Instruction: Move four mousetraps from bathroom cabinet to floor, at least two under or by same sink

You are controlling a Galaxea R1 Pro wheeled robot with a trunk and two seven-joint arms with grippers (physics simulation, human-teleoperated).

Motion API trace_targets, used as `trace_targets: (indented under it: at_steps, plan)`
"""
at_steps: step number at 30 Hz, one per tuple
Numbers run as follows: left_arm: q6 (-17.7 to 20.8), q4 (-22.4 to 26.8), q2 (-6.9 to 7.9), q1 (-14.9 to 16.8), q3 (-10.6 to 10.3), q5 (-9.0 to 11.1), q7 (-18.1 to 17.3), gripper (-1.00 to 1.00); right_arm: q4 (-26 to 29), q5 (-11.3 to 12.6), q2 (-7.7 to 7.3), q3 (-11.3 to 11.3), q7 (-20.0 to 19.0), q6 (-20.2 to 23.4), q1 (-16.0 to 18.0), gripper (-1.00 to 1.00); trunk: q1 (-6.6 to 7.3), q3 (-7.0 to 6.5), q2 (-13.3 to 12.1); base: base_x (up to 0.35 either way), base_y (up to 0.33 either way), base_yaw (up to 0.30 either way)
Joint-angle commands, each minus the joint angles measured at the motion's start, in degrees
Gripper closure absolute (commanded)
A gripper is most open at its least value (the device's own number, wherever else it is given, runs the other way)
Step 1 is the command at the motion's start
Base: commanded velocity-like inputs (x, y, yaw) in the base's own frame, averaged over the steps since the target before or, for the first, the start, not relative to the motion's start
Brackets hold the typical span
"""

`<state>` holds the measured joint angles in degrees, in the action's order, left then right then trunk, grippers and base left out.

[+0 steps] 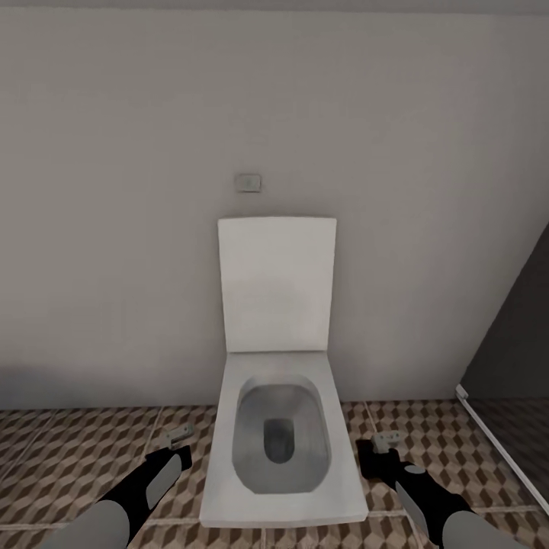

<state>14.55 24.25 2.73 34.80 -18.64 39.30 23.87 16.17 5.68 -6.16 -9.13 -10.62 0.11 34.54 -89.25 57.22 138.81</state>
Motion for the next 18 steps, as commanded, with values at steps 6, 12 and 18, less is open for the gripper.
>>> trace_targets:
  at_steps: [6, 12, 18]
  plan:
    - [0.03, 0.01, 0.06, 0.01, 0.02, -0.03, -0.06, 1.0, -0.04, 0.0, -0.08, -0.01, 0.32, 0.54, 0.11, 1.0, -1.32, 1.08, 2.42, 0.0, 0.0, 0.0]
    - [0.49, -0.07, 0.16, 0.61, 0.18, 0.23, -0.32, 1.0, 0.04, 0.18, -1.64, -0.31, 3.51, 0.41, 0.11, 1.0, -2.45, 2.2, 4.44, 0.0, 0.0, 0.0]
    - [2.37, -0.05, -0.03, 1.37, 3.03, 0.27, -0.63, 1.0, 5.68, 0.37, -1.82, -0.04, 3.53, 1.32, 0.01, 1.0, -2.6, 3.53, 4.52, 0.0, 0.0, 0.0]
